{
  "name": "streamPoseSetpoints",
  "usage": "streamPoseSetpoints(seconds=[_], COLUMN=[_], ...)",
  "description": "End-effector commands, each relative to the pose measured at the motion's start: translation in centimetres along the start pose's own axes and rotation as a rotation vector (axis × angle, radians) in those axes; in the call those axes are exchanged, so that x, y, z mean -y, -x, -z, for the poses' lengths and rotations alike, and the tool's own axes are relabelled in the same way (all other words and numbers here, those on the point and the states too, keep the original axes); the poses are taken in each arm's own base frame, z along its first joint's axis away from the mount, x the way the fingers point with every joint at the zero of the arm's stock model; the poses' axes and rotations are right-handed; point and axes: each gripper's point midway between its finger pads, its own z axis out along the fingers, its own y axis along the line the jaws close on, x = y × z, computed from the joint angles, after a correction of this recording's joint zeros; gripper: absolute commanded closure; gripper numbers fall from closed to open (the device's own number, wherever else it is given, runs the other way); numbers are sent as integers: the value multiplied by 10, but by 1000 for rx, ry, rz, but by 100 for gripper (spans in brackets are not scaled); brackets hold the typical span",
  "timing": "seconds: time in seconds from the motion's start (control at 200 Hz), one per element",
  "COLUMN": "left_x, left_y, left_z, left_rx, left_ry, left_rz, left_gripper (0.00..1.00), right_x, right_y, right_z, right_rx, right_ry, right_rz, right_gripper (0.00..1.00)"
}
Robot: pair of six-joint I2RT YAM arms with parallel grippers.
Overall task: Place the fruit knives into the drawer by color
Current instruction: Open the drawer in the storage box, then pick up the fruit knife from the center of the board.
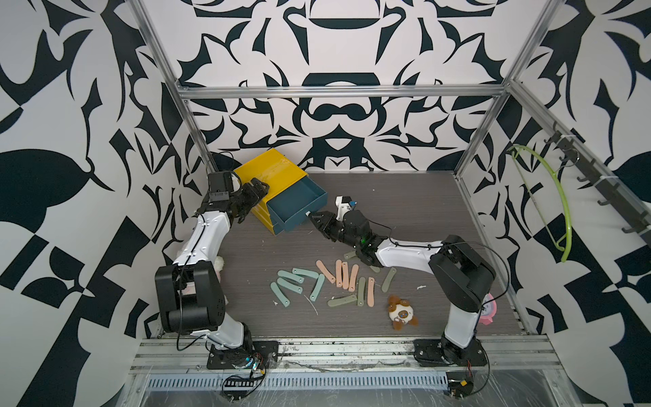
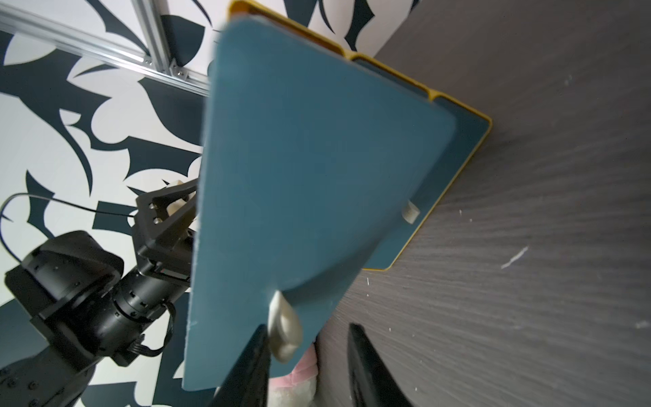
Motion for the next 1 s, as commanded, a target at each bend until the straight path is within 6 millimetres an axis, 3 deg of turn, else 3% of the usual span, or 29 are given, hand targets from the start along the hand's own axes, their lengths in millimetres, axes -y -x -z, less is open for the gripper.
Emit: streamPoseSetpoints(seconds=[0.0,0.2,0.285,0.335,0.35,0.395,0.565,0.66,0.77,0.995], left_x=[-4,30,47,53,62,70,80,75,67,38], left_y=[-12,0,-6,-17,-20,-33,-92,-120,-142,-169], left_z=[8,52,72,75,87,93,106,112,119,114], left_rx=[-40,36,59,54,73,77,46,23,-9,-94], left_ry=[35,-25,-72,-85,-107,-119,-200,-231,-250,-195], left_rz=[-1,-49,-71,-95,-119,-158,-230,-251,-247,-232], left_gripper=[1,1,1,1,1,1,1,1,1,1], right_x=[-27,-6,10,20,24,35,73,103,144,183], right_y=[4,-5,-12,-16,-17,-20,-30,-29,-13,13], right_z=[21,69,98,116,122,138,182,190,188,166], right_rx=[4,-61,-133,-187,-204,-247,-391,-476,-523,-557], right_ry=[29,-157,-302,-386,-414,-490,-706,-797,-889,-1031], right_rz=[56,185,277,332,346,388,471,474,474,609], right_gripper=[53,46,46,46,45,45,46,47,46,43])
